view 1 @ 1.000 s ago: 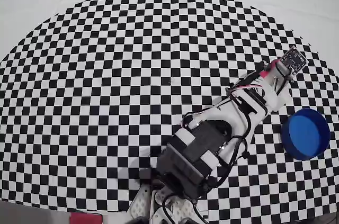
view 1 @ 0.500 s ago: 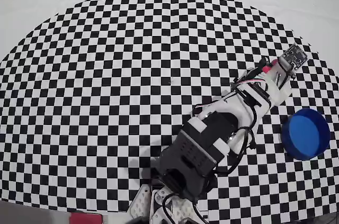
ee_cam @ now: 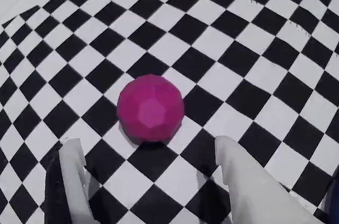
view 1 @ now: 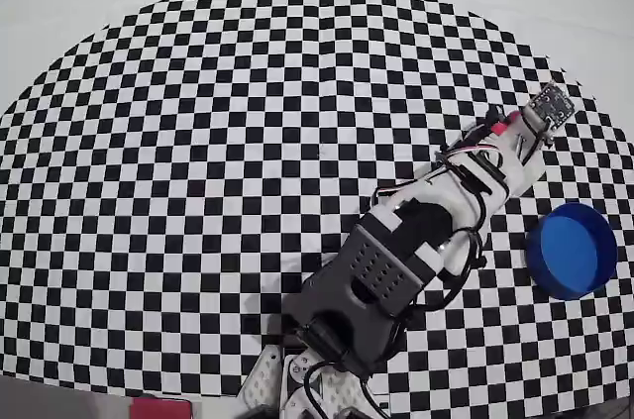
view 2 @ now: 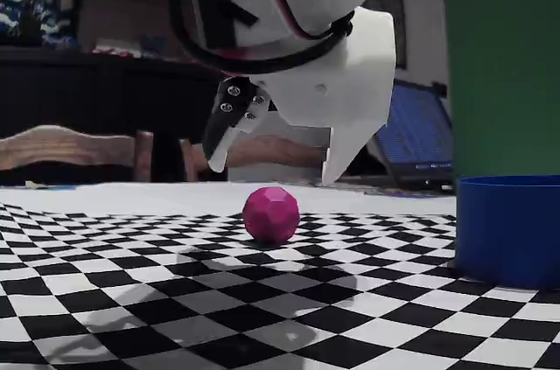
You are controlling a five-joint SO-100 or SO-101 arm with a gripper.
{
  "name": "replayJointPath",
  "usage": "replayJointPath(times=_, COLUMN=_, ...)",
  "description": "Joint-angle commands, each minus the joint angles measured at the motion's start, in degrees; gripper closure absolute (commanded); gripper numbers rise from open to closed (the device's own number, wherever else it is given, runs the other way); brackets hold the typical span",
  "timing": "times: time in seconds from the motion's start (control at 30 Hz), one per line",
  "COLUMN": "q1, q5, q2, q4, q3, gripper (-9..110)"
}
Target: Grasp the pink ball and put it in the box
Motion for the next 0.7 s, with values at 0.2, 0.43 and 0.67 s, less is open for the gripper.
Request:
replayJointPath(times=0.2, q1=0.35, q5=0.44, q2=-2.64, q4=-0.79, q3=-5.89, gripper=73)
replayJointPath(times=0.43, q1=0.35, q5=0.88, q2=-6.15, q4=-0.35, q3=-10.02, gripper=73)
replayJointPath(times=0.67, q1=0.18, q5=0.97, q2=-8.96, q4=-0.09, q3=-13.36, gripper=73)
